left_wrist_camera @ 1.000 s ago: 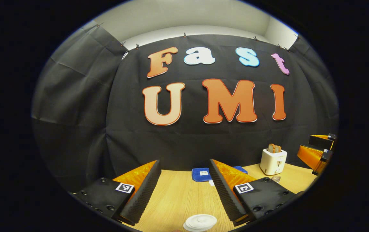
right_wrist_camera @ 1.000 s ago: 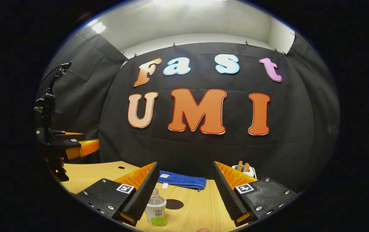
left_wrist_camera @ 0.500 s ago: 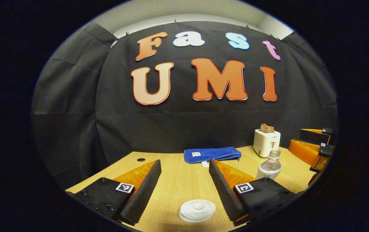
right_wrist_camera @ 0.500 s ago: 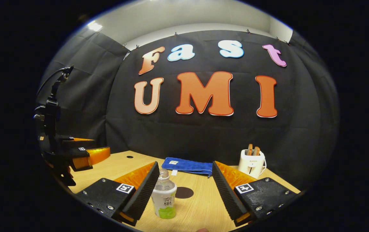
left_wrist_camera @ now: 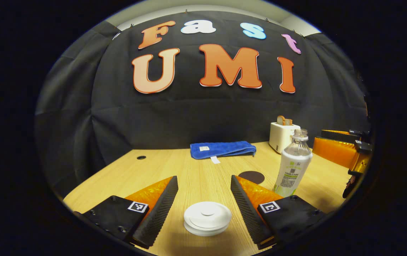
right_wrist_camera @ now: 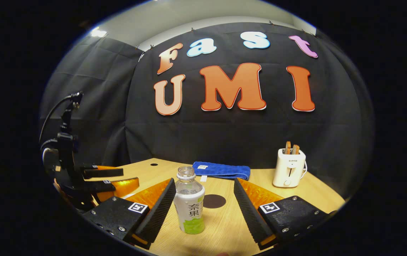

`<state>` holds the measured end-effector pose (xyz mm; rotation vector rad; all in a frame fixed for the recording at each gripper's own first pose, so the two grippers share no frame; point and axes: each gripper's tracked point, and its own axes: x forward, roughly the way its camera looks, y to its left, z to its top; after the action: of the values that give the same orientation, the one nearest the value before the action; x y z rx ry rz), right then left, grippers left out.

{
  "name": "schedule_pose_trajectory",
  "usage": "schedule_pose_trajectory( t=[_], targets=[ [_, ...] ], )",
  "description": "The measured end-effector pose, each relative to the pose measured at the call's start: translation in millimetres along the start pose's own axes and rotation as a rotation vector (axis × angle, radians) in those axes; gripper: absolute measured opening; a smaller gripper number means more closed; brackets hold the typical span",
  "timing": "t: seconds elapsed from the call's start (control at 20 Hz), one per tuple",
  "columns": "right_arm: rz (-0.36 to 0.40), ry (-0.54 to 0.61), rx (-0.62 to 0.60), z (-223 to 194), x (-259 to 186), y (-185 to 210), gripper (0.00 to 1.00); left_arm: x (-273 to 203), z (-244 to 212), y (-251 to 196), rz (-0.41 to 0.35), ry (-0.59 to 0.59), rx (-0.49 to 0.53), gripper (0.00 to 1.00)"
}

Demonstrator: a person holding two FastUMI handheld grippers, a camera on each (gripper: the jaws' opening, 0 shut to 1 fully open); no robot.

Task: Open the teacup lid with one hand, grasp the water bottle and pour water into the teacup with the other hand; after pouring, place the water bottle on the coaster and then close the teacup lid.

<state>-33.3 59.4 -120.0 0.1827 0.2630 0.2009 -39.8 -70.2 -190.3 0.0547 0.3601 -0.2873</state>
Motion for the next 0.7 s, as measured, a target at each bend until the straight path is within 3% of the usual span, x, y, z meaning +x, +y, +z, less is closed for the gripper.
schedule_pose_trajectory(
  t=[0.2,0.25,0.35,0.65,0.7],
  targets=[
    [0.006,0.021,0.021,-10.3,3.4,-3.2,0.99,8.9,-25.8,0.5,-0.006,0.052,0.004,0.95],
    [0.004,0.027,0.02,-13.6,3.5,-4.5,0.99,10.7,-31.1,0.4,-0.006,0.063,0.0,0.88],
    [0.012,0.035,0.029,-16.9,3.6,-5.0,0.99,11.9,-40.1,2.0,0.002,0.086,-0.007,0.86],
    [0.04,0.05,0.012,-19.2,2.6,-5.3,0.98,19.1,-53.9,-2.1,0.012,0.123,0.029,0.52],
    [0.041,0.052,0.003,-20.0,1.9,-4.9,0.99,19.4,-53.2,-2.8,0.014,0.121,0.043,0.52]
  ],
)
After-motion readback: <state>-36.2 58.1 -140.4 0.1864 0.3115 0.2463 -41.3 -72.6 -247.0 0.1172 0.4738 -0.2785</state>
